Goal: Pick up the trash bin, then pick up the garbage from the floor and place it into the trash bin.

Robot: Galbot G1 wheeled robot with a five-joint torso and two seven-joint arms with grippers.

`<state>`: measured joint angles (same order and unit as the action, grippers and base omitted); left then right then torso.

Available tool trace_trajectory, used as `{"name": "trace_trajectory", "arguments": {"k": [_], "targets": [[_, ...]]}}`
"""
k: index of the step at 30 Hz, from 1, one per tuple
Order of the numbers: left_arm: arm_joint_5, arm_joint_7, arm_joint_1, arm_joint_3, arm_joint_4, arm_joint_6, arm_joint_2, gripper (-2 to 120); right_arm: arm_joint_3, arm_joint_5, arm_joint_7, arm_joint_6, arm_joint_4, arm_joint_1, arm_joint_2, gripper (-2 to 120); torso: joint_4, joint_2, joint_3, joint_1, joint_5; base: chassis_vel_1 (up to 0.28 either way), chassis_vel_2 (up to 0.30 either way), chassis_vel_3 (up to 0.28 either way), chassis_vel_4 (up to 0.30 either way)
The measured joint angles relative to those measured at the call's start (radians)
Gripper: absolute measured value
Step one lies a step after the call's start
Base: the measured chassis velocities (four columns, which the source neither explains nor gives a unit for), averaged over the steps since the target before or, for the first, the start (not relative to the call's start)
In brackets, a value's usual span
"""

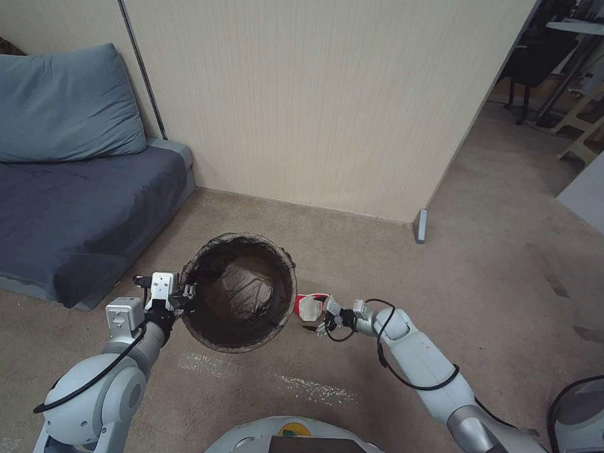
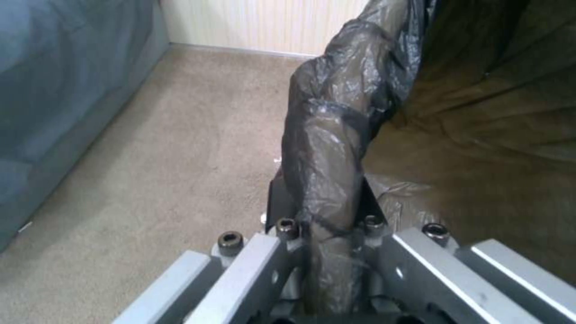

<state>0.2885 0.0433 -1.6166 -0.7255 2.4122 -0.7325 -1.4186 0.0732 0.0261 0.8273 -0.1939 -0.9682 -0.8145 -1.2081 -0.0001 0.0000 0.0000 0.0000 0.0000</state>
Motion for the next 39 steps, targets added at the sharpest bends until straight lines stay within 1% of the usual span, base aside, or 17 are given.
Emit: {"name": "trace_trajectory", "arguments": {"k": [2, 4, 5, 7, 8, 9, 12, 13, 14, 16, 18, 19, 20, 22, 24, 33, 39], "targets": [[0.000, 0.000, 0.000, 0.000, 0.000, 0.000, 0.000, 0, 0.006, 0.005, -0.001, -0.004, 0.005, -0.005, -0.003, 94, 0.0000, 0.000, 0.000, 0.000, 0.0000, 0.000, 0.000, 0.000, 0.000], [0.000, 0.000, -0.001, 0.000, 0.000, 0.000, 0.001, 0, 0.016, 0.013, -0.002, -0.011, 0.016, -0.011, -0.007, 86, 0.0000, 0.000, 0.000, 0.000, 0.0000, 0.000, 0.000, 0.000, 0.000], [0.000, 0.000, -0.001, 0.000, 0.000, 0.000, 0.001, 0, 0.016, 0.013, -0.002, -0.011, 0.016, -0.011, -0.007, 86, 0.0000, 0.000, 0.000, 0.000, 0.0000, 0.000, 0.000, 0.000, 0.000], [0.000, 0.000, -0.001, -0.001, 0.000, 0.001, 0.002, 0, 0.027, 0.019, -0.002, -0.026, 0.035, -0.012, -0.009, 73, 0.0000, 0.000, 0.000, 0.000, 0.0000, 0.000, 0.000, 0.000, 0.000], [-0.001, 0.000, -0.001, 0.001, 0.000, 0.001, 0.001, 0, 0.031, 0.020, -0.002, -0.032, 0.047, -0.009, -0.013, 69, -0.0001, 0.000, 0.000, 0.000, 0.0000, 0.000, 0.000, 0.000, 0.000], [-0.001, 0.000, -0.001, 0.001, 0.000, 0.001, 0.001, 0, 0.031, 0.020, -0.002, -0.032, 0.047, -0.009, -0.013, 69, -0.0001, 0.000, 0.000, 0.000, 0.0000, 0.000, 0.000, 0.000, 0.000], [-0.005, 0.001, -0.002, 0.005, 0.000, 0.001, -0.003, 0, 0.046, 0.022, -0.002, -0.044, 0.077, 0.004, -0.028, 56, 0.0002, 0.000, 0.000, 0.000, 0.0000, 0.000, 0.000, 0.000, 0.000], [-0.005, 0.001, -0.002, 0.005, 0.000, 0.001, -0.003, 0, 0.046, 0.022, -0.002, -0.044, 0.077, 0.004, -0.028, 56, 0.0002, 0.000, 0.000, 0.000, 0.0000, 0.000, 0.000, 0.000, 0.000], [-0.007, 0.001, -0.003, 0.005, -0.001, 0.002, -0.003, 0, 0.048, 0.027, -0.003, -0.048, 0.089, 0.007, -0.031, 48, 0.0005, 0.000, 0.000, 0.000, 0.0001, 0.000, 0.000, 0.000, 0.000], [-0.008, 0.002, -0.004, 0.004, -0.001, 0.002, -0.002, 0, 0.048, 0.031, -0.004, -0.050, 0.091, 0.007, -0.030, 45, 0.0004, 0.000, 0.000, 0.000, 0.0001, 0.000, 0.000, 0.000, 0.000], [-0.008, 0.003, -0.004, 0.000, -0.002, 0.002, 0.003, 0, 0.048, 0.028, -0.007, -0.051, 0.080, 0.005, -0.020, 55, 0.0000, 0.000, 0.000, 0.000, 0.0000, 0.000, 0.000, 0.000, 0.000], [-0.008, 0.003, -0.004, 0.000, -0.002, 0.002, 0.003, 0, 0.048, 0.028, -0.007, -0.051, 0.080, 0.005, -0.020, 55, 0.0000, 0.000, 0.000, 0.000, 0.0000, 0.000, 0.000, 0.000, 0.000], [-0.008, 0.003, -0.004, 0.000, -0.004, 0.003, 0.003, 0, 0.048, 0.024, -0.008, -0.050, 0.071, 0.003, -0.016, 61, -0.0001, 0.000, 0.000, 0.000, 0.0000, 0.000, 0.000, 0.000, 0.000], [-0.008, 0.004, -0.003, 0.000, -0.006, 0.003, 0.004, 0, 0.048, 0.017, -0.009, -0.049, 0.057, 0.001, -0.011, 64, 0.0000, 0.000, 0.000, 0.000, 0.0000, 0.000, 0.000, 0.000, 0.000], [-0.010, 0.005, -0.002, 0.003, -0.008, 0.003, 0.004, 0, 0.048, 0.000, -0.014, -0.040, 0.026, -0.005, 0.006, 71, 0.0002, 0.000, 0.000, 0.000, 0.0001, 0.000, 0.000, 0.000, 0.000], [-0.011, 0.007, -0.002, 0.000, -0.011, 0.006, 0.009, 0, 0.067, -0.020, -0.029, -0.034, -0.002, -0.019, 0.056, 73, -0.0001, 0.000, 0.000, 0.000, -0.0001, 0.000, 0.000, 0.000, 0.000], [-0.016, 0.008, 0.000, 0.009, -0.015, 0.008, 0.005, 0, 0.075, -0.022, -0.033, -0.035, 0.002, -0.018, 0.060, 73, 0.0002, 0.000, 0.000, 0.000, 0.0000, 0.000, 0.000, 0.000, 0.000]]}}
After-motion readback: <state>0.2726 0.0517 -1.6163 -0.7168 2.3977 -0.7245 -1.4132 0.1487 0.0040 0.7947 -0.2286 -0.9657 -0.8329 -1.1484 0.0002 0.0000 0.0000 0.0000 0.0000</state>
